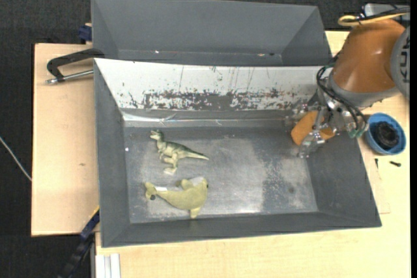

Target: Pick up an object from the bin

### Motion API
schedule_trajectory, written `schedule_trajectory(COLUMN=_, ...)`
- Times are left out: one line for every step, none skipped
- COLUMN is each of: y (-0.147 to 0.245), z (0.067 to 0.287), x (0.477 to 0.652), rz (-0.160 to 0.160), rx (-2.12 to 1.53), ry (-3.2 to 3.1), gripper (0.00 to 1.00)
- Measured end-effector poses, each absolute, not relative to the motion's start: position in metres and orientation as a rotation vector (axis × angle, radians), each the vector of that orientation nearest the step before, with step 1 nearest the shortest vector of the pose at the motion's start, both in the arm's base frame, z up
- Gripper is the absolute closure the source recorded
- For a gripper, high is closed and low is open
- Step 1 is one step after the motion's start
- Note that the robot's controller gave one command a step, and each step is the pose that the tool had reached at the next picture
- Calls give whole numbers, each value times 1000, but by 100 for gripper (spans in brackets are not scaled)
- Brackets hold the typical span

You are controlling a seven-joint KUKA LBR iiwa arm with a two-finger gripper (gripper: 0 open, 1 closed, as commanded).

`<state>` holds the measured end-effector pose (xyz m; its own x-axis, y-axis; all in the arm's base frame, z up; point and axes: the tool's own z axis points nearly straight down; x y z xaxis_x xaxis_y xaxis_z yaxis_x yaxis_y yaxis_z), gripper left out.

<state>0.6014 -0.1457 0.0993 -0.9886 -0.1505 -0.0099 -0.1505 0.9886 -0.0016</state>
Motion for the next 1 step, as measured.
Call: schedule_trajectory(y=-146, z=191, x=605, rz=-6, rx=-235, ry=3117, gripper=100)
